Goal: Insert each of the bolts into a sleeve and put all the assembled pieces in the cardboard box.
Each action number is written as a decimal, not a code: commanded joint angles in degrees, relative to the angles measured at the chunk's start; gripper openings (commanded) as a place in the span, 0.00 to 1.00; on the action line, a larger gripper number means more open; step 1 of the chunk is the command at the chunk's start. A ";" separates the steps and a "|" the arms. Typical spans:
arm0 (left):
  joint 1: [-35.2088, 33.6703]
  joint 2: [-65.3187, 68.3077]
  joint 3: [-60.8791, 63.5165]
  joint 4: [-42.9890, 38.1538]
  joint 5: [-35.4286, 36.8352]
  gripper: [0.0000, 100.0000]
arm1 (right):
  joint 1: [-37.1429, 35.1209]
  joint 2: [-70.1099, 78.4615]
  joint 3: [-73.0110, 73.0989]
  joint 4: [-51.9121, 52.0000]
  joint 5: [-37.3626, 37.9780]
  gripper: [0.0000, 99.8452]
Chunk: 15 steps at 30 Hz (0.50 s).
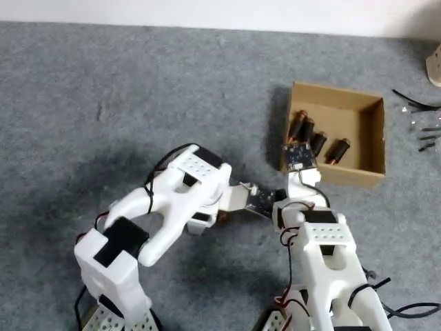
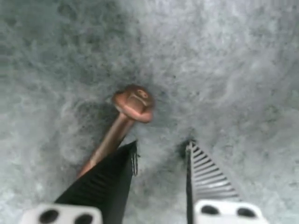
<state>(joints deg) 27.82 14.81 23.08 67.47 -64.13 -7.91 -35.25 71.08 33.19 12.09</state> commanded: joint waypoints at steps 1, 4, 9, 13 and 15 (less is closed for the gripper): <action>1.19 -0.31 -0.75 -4.04 2.02 0.17 | 0.40 -1.63 -1.01 -1.10 -0.35 0.01; 1.19 -0.22 -1.71 -4.04 2.02 0.17 | 0.48 -1.63 -1.01 -1.10 -0.35 0.01; 2.77 0.13 -3.12 -4.22 4.04 0.17 | 1.89 -1.63 -1.19 -1.01 -0.44 0.01; 5.32 0.13 -2.77 -4.13 4.04 0.17 | 5.67 -1.63 -1.19 -1.01 -5.89 0.01; 5.49 0.13 -2.77 -4.13 3.78 0.17 | 6.37 -1.63 -1.27 -1.01 -6.07 0.01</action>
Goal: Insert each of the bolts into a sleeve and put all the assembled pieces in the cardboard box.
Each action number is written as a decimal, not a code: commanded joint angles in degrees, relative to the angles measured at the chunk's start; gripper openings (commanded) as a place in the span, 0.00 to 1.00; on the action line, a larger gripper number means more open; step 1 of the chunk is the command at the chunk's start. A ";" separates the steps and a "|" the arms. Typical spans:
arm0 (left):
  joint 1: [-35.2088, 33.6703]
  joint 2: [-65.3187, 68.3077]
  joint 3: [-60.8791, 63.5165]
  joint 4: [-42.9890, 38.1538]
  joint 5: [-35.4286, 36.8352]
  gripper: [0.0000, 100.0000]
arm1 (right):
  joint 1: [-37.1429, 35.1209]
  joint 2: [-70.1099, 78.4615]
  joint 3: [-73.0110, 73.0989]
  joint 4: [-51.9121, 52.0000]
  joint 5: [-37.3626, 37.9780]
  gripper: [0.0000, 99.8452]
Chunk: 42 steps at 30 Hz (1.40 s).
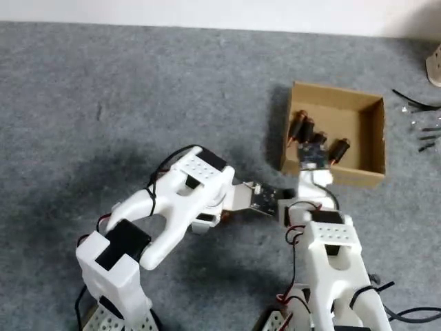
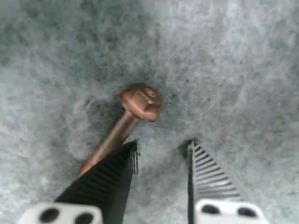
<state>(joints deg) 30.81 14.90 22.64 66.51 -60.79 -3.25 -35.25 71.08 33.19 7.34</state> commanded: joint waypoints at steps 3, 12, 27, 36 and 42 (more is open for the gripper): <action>2.42 0.13 -2.33 -2.81 -1.41 0.17 | 1.71 -1.63 -1.27 -1.01 -1.32 0.01; 1.89 -0.13 -2.15 -2.81 -4.84 0.17 | 1.80 -1.63 -1.27 -1.01 -1.32 0.01; 1.71 -11.65 -2.68 2.90 -3.25 0.11 | 1.89 -1.63 -1.27 -1.01 -1.32 0.01; -3.03 -2.07 -3.82 -5.45 -3.69 0.17 | 1.89 -1.63 -1.27 -1.01 -1.32 0.01; -4.62 7.43 -11.47 -2.55 -4.92 0.17 | 1.89 -1.63 -1.27 -1.01 -1.32 0.01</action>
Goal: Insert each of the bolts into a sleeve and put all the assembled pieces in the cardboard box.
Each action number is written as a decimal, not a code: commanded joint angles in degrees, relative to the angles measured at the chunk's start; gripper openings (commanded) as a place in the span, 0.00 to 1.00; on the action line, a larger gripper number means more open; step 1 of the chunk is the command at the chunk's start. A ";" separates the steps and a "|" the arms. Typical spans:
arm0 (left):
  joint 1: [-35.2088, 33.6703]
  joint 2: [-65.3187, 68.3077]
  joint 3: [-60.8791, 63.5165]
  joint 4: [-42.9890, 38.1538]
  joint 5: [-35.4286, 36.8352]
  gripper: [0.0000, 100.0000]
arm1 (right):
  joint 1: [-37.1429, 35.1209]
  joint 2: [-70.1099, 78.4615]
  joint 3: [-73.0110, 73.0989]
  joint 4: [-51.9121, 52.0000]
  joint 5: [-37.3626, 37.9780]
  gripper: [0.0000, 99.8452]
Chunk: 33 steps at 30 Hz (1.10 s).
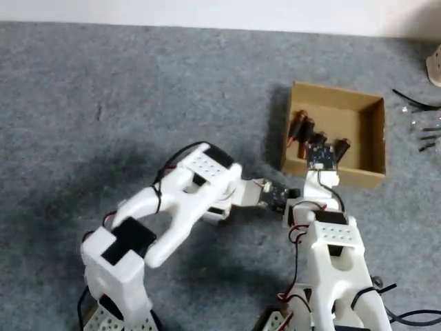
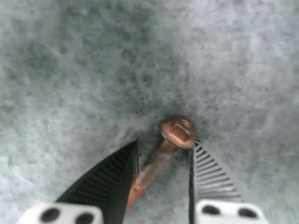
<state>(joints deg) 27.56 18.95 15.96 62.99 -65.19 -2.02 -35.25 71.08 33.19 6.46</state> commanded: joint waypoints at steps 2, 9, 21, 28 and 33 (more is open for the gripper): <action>-1.27 3.91 -5.85 3.16 -0.53 0.15 | 0.66 -1.63 -1.27 -1.01 -0.44 0.01; -1.36 4.09 -5.85 3.60 -0.44 0.01 | 0.66 -1.63 -1.27 -1.01 -0.44 0.01; -3.56 -6.64 -3.38 3.25 10.02 0.01 | 0.66 -1.63 -1.27 -1.01 -0.44 0.01; -0.48 -32.40 18.77 -9.85 19.52 0.01 | 0.66 -1.63 -1.27 -1.01 -0.44 0.01; -1.01 -52.53 33.36 -20.13 32.18 0.01 | 0.48 -1.63 -1.10 -1.01 -0.44 0.01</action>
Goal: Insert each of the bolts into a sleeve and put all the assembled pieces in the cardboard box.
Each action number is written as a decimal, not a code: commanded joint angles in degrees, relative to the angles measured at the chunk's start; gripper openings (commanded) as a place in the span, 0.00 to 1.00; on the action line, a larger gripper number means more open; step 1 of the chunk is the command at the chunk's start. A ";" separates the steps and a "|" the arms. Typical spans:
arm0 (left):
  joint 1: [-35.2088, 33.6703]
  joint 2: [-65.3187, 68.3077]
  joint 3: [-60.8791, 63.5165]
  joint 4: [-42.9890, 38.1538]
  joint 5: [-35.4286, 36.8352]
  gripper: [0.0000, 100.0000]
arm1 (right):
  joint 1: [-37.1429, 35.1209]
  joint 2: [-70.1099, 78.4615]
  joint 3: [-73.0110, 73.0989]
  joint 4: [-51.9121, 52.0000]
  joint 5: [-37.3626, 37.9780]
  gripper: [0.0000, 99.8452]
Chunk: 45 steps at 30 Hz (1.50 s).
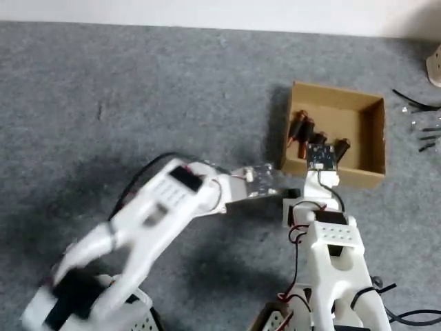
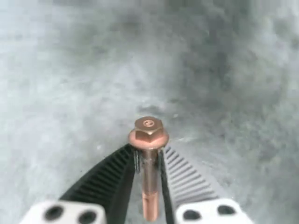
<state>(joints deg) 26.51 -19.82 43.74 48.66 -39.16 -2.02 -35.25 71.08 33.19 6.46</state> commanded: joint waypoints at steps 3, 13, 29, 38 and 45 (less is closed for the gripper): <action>0.04 -22.81 12.18 -9.23 11.96 0.01 | 0.40 -1.63 -1.10 -1.01 -0.44 0.01; -7.69 -47.78 28.62 -16.18 26.11 0.01 | 0.57 -1.71 -1.27 -1.10 -0.35 0.01; -13.76 -78.46 53.05 -24.70 29.01 0.01 | -6.99 -53.85 25.89 -9.63 3.78 0.01; -21.23 -84.35 53.05 -28.57 40.00 0.01 | -21.32 -65.98 31.25 -8.75 3.60 0.01; -20.97 -84.35 53.41 -38.68 41.49 0.01 | -33.98 -63.78 31.25 -11.21 3.60 0.01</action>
<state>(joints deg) 6.02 -102.90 96.13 14.73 1.89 -32.44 -99.34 95.96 24.13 9.63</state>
